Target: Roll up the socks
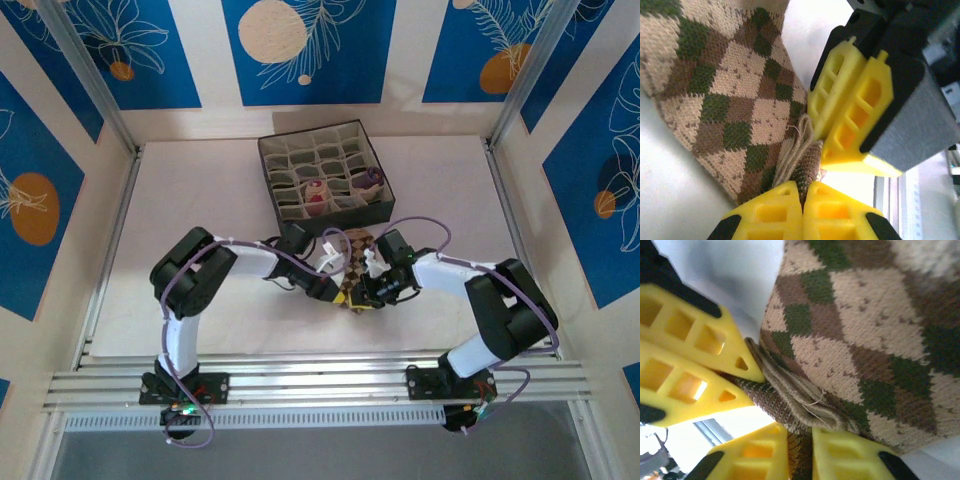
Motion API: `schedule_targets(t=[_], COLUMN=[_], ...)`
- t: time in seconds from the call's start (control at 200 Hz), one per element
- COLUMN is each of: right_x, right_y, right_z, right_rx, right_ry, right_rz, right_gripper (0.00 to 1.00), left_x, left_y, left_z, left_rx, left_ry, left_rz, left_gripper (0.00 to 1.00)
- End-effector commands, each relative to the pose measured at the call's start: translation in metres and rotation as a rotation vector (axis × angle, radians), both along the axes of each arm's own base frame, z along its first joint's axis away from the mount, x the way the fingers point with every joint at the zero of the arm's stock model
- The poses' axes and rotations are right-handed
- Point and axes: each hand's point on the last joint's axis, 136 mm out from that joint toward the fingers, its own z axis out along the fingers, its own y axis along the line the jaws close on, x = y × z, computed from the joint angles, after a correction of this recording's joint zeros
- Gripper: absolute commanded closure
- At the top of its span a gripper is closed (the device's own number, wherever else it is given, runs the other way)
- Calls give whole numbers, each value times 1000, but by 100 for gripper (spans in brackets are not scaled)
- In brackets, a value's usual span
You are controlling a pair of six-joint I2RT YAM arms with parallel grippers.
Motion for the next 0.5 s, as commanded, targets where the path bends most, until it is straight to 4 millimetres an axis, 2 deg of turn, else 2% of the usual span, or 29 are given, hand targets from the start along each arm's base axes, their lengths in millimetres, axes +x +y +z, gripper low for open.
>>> schedule_targets(t=[0.0,0.12,0.25,0.355,0.435,0.495], right_x=[-7,-4,-2,-1,-1,-2], right_y=[-17,-25,-30,-30,-29,-27], right_z=[-14,-17,-19,-19,-19,-18], right_rx=[-96,-146,-191,-202,-200,-189], right_ry=[97,161,206,224,241,254], right_rz=[-37,-71,-79,-69,-62,-55], right_gripper=[90,93,95,96,96,96], left_x=[15,16,15,8,0,-5], left_y=[11,14,15,18,22,25], left_z=[2,16,33,47,50,53], left_rx=[32,-21,-78,-137,-156,-164], left_ry=[-166,-291,-403,-536,-665,-772], left_rz=[66,72,54,9,-46,-79], left_gripper=[93,83,79,79,85,86])
